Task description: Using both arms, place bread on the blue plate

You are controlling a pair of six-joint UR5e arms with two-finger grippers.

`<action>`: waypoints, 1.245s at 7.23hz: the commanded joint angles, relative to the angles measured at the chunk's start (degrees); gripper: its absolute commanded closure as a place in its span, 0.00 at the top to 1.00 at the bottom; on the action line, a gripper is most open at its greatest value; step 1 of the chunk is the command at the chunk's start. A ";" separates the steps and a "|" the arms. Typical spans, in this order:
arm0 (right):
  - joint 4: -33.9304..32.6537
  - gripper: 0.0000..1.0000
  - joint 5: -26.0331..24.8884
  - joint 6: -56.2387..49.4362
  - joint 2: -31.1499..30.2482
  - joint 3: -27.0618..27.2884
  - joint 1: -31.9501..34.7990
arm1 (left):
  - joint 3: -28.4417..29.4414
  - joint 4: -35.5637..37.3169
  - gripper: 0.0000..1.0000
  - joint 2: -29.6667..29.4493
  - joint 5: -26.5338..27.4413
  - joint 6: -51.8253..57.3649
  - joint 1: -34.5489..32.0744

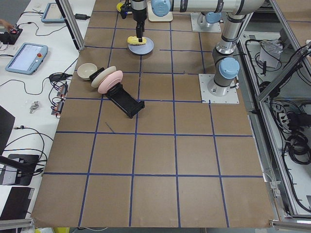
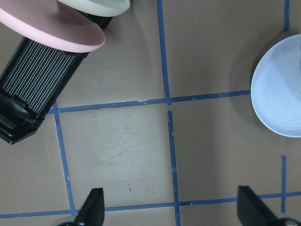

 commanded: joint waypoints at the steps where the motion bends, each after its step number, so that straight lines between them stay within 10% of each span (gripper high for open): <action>1: 1.21 1.00 0.40 0.26 0.09 0.41 0.02 | 0.10 0.00 1.00 0.00 0.00 0.12 0.00; 9: 0.95 1.00 2.07 0.17 0.36 0.85 0.02 | 0.28 0.17 1.00 -0.09 0.00 0.12 0.00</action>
